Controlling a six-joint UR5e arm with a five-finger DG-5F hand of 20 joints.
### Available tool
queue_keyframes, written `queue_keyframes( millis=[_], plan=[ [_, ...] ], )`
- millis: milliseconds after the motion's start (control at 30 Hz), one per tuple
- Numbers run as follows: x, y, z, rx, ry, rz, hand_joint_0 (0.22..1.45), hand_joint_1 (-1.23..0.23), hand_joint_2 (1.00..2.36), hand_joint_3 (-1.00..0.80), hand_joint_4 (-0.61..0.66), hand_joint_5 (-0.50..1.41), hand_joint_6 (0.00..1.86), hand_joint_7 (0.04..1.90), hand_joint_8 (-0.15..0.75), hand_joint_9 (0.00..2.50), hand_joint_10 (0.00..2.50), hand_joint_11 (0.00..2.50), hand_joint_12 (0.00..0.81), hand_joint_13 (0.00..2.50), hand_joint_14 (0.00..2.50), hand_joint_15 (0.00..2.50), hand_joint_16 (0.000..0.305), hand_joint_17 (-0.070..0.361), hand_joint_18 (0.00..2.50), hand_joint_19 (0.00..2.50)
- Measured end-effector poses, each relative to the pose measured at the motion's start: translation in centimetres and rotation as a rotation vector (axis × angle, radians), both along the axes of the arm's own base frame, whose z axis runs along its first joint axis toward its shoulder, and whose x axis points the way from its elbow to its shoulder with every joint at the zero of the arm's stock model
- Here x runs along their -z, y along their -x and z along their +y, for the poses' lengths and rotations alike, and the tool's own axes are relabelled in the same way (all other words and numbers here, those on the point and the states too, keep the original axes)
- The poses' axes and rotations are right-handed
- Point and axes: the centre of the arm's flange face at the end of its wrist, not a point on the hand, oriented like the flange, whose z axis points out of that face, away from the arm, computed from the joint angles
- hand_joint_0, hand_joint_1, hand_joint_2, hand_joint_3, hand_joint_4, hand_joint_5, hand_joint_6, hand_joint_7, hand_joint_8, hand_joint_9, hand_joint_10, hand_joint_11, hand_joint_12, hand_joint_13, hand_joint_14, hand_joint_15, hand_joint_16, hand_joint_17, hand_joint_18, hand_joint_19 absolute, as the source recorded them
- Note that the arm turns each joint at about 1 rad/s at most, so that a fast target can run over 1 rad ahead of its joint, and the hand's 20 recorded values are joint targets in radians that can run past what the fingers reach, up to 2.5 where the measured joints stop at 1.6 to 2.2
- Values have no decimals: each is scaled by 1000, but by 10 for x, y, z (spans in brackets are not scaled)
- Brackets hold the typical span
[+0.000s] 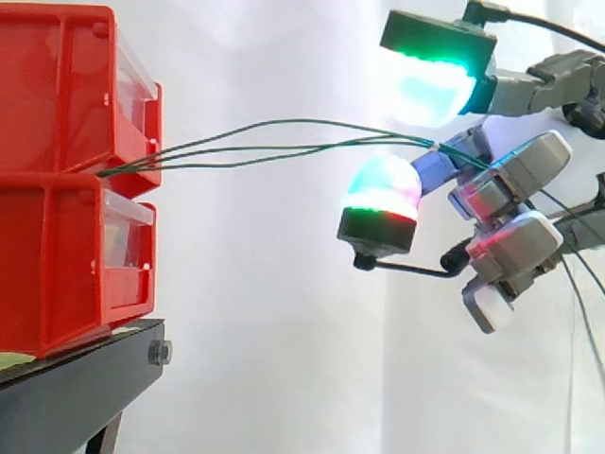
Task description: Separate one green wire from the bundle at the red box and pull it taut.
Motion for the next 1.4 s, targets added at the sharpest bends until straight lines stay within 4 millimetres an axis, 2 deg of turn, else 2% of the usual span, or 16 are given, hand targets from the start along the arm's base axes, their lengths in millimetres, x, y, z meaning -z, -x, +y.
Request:
queue_keyframes(
  millis=[167,600,733,933,1000,1167,1400],
  plan=[
    [10,1,-1,1,0,3,591,-699,1000,-500,107,-146,880,1015,221,1614,0,1761,335,1385,29,1137,51,114,809,700],
    [10,-1,0,1,-4,-15,627,-766,1015,-243,56,-146,898,1059,235,1594,149,1736,350,1391,28,1144,52,118,829,698],
    [1,-3,1,-1,-7,-33,653,-820,1016,-261,30,-153,908,1023,225,1551,204,1708,336,1363,30,1148,51,114,802,699],
    [-7,-5,3,-3,-7,-37,701,-886,1007,-394,35,-155,911,990,227,1528,250,1687,340,1349,31,1141,50,112,794,684],
    [-7,-5,4,-3,-7,-36,680,-888,1000,-500,61,-153,910,978,236,1538,266,1687,338,1350,30,1146,49,111,797,684],
    [-7,-5,4,-5,-6,-35,581,-788,1000,-500,88,-142,904,991,239,1602,248,1720,341,1392,27,1151,49,111,811,688],
    [-7,-5,5,-6,-4,-36,462,-678,1000,-500,127,-137,886,978,271,1623,390,1625,393,1441,25,1127,57,128,879,665]
  ],
)
